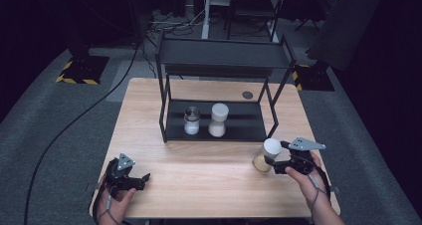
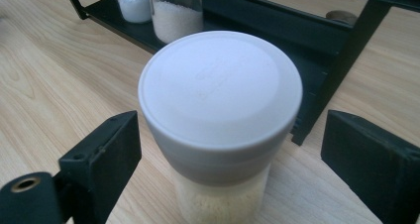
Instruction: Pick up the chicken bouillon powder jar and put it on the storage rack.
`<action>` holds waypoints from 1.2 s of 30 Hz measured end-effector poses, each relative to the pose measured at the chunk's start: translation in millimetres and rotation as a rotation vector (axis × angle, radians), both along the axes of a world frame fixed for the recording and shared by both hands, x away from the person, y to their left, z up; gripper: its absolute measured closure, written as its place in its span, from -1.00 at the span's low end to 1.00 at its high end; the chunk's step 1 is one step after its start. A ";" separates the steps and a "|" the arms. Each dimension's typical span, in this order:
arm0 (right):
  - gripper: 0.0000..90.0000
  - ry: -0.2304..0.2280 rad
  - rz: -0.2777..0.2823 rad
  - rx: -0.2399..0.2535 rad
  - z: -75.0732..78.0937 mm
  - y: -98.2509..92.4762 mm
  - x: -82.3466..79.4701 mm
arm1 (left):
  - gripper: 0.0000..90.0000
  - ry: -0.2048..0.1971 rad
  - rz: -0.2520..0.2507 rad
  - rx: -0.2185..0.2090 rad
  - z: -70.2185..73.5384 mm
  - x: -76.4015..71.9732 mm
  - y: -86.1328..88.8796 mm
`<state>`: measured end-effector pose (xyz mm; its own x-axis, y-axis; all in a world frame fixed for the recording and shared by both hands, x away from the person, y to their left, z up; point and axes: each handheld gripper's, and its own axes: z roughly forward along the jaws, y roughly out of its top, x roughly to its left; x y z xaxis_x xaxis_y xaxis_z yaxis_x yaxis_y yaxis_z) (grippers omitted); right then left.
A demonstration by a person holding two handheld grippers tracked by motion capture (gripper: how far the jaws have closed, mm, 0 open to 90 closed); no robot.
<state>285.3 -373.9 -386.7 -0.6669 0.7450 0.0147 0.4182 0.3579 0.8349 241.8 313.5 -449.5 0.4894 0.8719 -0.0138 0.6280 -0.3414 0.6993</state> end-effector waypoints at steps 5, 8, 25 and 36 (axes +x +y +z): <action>-0.57 0.000 0.024 -0.010 -1.4 5.8 6.6 | -0.93 -0.001 -0.001 0.000 0.0 0.0 0.1; -0.38 -0.010 0.031 -0.027 -2.6 10.0 8.3 | -0.93 -0.001 -0.001 0.000 -0.1 0.0 0.1; -0.24 -0.002 0.061 -0.060 14.1 16.1 8.8 | -0.94 -0.001 -0.001 0.000 0.0 0.1 0.1; -0.24 -0.034 0.072 -0.049 41.8 14.9 6.7 | -0.94 -0.001 -0.001 0.000 0.0 0.1 0.1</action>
